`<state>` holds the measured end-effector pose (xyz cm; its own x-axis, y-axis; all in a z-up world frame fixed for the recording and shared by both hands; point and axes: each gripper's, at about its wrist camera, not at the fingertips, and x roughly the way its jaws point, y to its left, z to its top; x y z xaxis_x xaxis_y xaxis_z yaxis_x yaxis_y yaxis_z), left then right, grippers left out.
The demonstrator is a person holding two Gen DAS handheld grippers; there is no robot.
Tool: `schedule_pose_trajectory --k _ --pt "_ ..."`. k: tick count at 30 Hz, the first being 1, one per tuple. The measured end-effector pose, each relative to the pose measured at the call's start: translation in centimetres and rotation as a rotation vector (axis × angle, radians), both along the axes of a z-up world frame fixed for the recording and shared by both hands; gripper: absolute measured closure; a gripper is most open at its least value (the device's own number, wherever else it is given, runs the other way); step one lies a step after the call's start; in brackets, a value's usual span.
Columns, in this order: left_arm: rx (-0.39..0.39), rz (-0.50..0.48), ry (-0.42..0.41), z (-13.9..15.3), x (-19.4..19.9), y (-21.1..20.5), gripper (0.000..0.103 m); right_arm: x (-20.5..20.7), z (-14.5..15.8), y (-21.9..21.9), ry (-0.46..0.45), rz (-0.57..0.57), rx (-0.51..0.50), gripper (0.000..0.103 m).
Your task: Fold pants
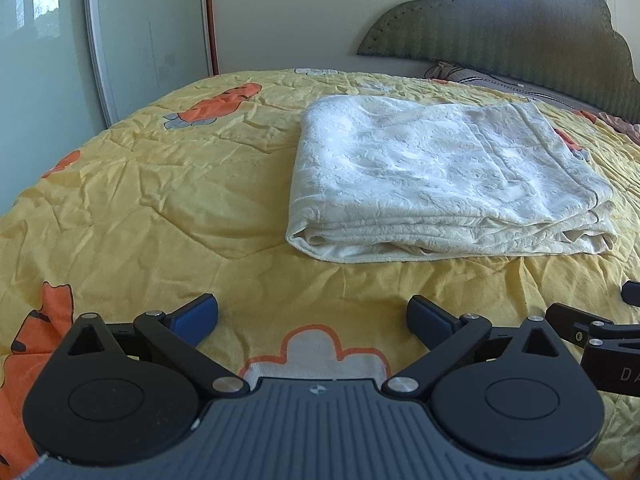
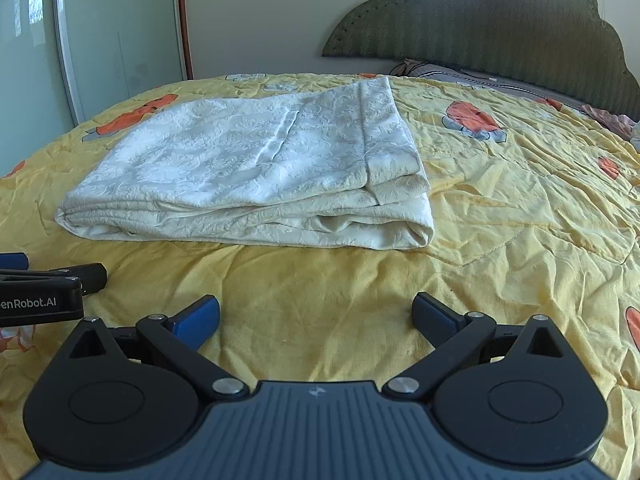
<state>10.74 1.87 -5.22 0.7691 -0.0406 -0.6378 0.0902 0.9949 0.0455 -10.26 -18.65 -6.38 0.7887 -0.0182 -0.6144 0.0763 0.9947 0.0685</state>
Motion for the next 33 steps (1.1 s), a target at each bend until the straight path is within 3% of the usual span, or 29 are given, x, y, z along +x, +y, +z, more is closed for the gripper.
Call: schedule_pose_trajectory --k 33 --pt "-0.014 0.007 -0.013 -0.16 -0.31 0.07 0.000 -0.21 0.04 0.07 0.001 -0.011 -0.003 0.000"
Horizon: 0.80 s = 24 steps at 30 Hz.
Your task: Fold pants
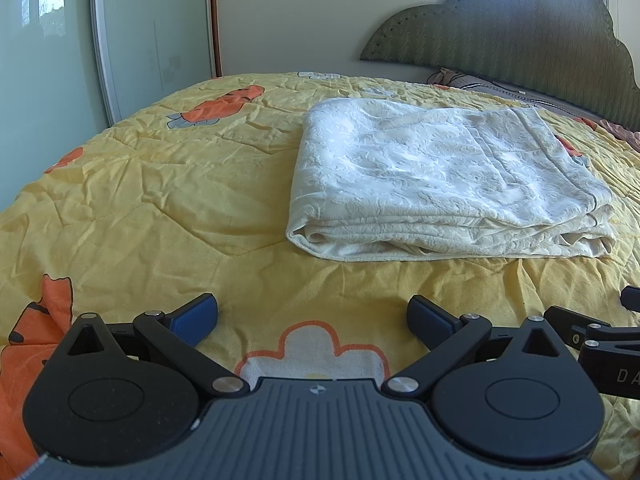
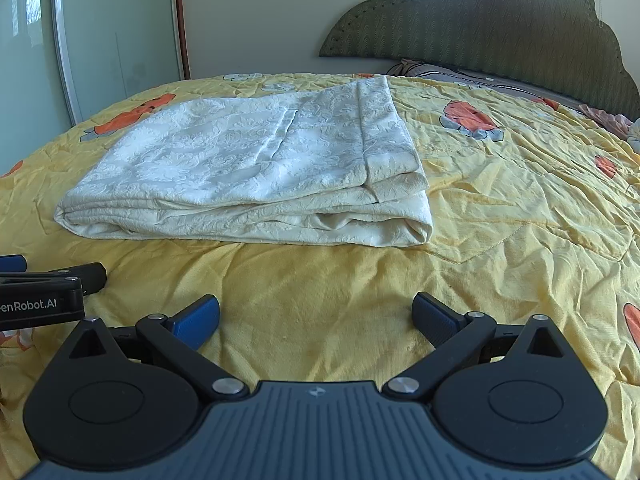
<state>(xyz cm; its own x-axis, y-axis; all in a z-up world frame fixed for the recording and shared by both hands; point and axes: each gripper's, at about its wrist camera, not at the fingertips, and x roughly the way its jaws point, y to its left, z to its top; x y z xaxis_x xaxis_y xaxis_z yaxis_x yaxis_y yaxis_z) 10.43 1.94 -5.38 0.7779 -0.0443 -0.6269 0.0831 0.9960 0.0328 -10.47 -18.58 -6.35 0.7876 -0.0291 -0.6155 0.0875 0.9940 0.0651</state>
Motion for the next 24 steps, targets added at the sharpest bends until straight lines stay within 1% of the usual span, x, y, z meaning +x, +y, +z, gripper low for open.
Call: schedule_pose_trajectory --k 24 --pt "-0.006 -0.002 0.000 -0.03 -0.04 0.00 0.000 -0.17 0.03 0.01 -0.001 -0.016 -0.003 0.000"
